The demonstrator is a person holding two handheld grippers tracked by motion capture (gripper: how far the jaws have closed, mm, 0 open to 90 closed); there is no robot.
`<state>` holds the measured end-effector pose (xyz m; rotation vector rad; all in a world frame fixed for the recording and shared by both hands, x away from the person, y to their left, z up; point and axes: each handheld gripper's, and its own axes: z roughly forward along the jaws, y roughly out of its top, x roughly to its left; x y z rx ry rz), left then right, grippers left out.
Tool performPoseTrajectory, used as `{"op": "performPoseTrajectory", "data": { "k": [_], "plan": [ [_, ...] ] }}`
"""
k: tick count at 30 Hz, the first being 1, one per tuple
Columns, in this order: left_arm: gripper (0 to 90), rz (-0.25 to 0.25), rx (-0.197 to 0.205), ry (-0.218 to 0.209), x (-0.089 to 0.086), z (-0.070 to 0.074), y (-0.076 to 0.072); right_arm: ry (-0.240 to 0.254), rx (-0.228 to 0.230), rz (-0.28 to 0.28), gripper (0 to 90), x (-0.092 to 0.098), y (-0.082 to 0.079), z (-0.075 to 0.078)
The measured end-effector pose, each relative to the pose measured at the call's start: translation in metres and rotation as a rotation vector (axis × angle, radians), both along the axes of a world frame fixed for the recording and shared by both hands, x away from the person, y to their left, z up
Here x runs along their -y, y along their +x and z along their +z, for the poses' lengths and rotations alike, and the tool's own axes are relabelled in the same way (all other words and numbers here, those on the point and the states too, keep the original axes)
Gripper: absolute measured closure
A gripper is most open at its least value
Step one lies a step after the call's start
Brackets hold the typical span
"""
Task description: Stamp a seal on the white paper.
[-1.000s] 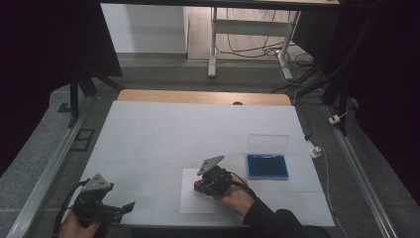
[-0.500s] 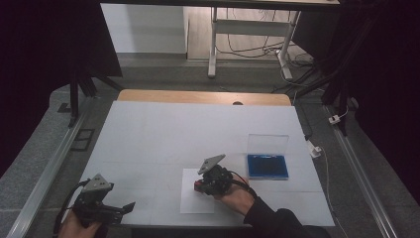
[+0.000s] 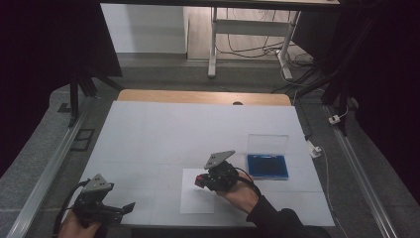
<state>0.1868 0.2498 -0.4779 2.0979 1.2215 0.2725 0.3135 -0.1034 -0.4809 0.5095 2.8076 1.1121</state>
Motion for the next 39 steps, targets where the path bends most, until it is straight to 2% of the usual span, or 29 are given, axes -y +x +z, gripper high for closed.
{"op": "performPoseTrajectory", "data": {
  "k": [6,14,29,39],
  "plan": [
    [0.9,0.001,0.002,-0.005,0.000,0.000,0.000,0.011,0.005,-0.009,79.2,0.005,0.001,0.004],
    [0.9,0.000,0.004,-0.008,-0.001,0.000,0.000,0.047,-0.009,-0.047,79.2,0.017,0.004,0.011],
    [0.9,0.000,0.004,-0.012,-0.001,0.000,0.000,0.075,-0.016,-0.109,79.2,0.040,0.009,0.019],
    [0.9,0.000,0.003,-0.013,-0.001,0.000,0.000,0.074,0.010,-0.151,79.2,0.058,0.015,0.024]
  ]
}}
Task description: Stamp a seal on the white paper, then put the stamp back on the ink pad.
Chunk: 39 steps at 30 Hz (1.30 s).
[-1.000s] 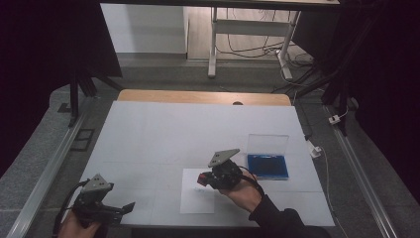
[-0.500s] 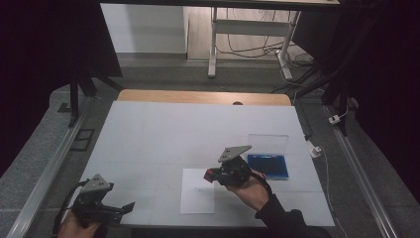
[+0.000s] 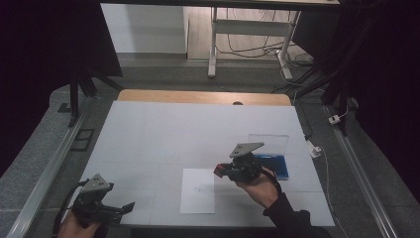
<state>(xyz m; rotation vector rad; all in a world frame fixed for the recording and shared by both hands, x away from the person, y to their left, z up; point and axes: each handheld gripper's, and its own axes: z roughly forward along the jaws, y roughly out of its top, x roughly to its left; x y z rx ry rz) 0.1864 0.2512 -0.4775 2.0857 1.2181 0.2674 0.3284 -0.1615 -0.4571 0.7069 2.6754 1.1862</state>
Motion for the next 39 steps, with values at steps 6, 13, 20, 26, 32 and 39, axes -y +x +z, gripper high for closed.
{"op": "performPoseTrajectory", "data": {
  "k": [6,13,20,26,32,39],
  "plan": [
    [0.9,-0.001,0.001,0.000,0.000,0.000,0.000,0.002,0.003,-0.034,79.2,0.011,0.004,0.002],
    [0.9,-0.002,0.003,-0.009,-0.001,0.000,0.000,0.003,0.006,-0.075,79.2,0.022,0.009,0.004],
    [0.9,-0.003,0.003,-0.009,-0.001,0.000,-0.001,-0.014,0.017,-0.094,79.2,0.031,0.013,0.004],
    [0.9,-0.003,0.003,-0.011,-0.001,0.000,-0.001,-0.012,0.018,-0.116,79.2,0.038,0.016,0.004],
    [0.9,-0.003,0.002,-0.010,-0.001,0.000,0.000,-0.023,0.027,-0.154,79.2,0.049,0.020,0.005],
    [0.9,-0.003,0.003,-0.009,-0.001,0.000,0.000,-0.023,0.025,-0.187,79.2,0.059,0.024,0.005]
  ]
}}
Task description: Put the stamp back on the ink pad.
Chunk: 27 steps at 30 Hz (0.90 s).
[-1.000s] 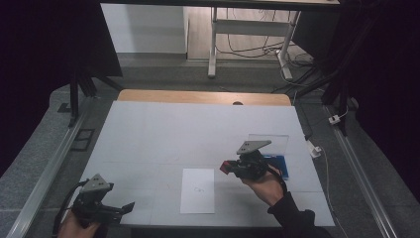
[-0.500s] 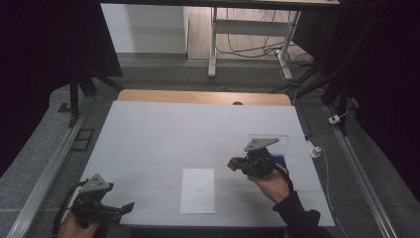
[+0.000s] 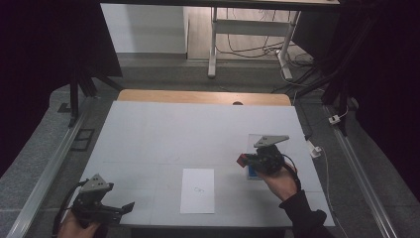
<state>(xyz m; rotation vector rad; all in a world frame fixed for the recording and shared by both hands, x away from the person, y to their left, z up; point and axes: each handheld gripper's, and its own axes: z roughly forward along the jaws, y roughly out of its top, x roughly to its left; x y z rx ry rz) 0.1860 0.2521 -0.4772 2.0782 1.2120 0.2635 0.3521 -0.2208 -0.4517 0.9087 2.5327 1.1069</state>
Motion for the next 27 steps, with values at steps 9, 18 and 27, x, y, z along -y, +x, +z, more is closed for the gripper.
{"op": "performPoseTrajectory", "data": {
  "k": [9,18,27],
  "plan": [
    [0.9,0.001,0.001,-0.002,0.000,0.000,0.000,-0.003,-0.006,-0.050,79.2,0.017,0.004,0.000],
    [0.9,0.000,0.000,-0.002,0.000,0.000,0.000,-0.011,-0.009,-0.106,79.2,0.035,0.009,-0.002],
    [1.0,0.003,0.000,-0.004,0.000,0.000,0.000,-0.034,-0.003,-0.170,79.2,0.056,0.011,-0.003]
  ]
}}
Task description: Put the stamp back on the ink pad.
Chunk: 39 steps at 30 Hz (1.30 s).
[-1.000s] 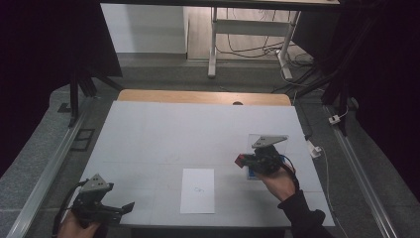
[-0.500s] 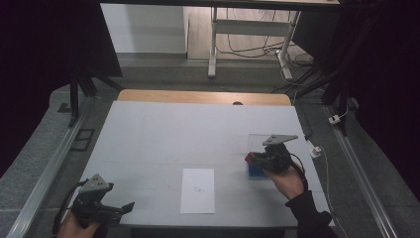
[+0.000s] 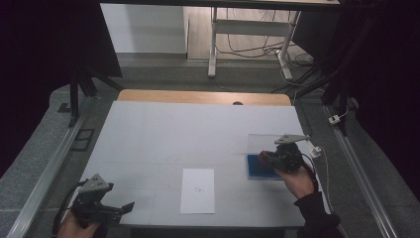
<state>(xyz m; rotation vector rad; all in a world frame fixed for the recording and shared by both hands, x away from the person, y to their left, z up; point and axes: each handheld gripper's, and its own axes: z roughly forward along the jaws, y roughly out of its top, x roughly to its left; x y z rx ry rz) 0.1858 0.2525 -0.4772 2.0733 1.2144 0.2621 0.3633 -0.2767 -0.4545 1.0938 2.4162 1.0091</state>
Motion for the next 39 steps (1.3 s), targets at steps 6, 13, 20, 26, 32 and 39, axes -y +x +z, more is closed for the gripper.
{"op": "performPoseTrajectory", "data": {
  "k": [6,13,20,26,32,39],
  "plan": [
    [1.0,0.000,-0.001,-0.001,0.000,0.000,0.000,0.005,-0.015,-0.039,79.2,0.013,0.002,-0.003],
    [1.0,0.000,-0.002,-0.002,0.000,0.000,0.000,-0.032,-0.023,-0.055,79.1,0.020,0.004,-0.009],
    [1.1,0.000,-0.002,-0.002,0.000,0.000,0.000,-0.072,-0.054,-0.036,79.2,0.015,0.006,-0.016],
    [1.1,0.000,-0.002,0.000,0.000,0.000,0.000,-0.097,-0.071,-0.025,79.2,0.013,0.007,-0.020],
    [1.1,0.000,-0.002,0.000,0.000,0.000,0.000,-0.100,-0.075,-0.026,78.9,0.012,0.008,-0.022],
    [1.1,0.000,-0.002,0.000,0.000,0.000,0.000,-0.097,-0.067,-0.025,75.4,0.012,0.007,-0.021]
  ]
}}
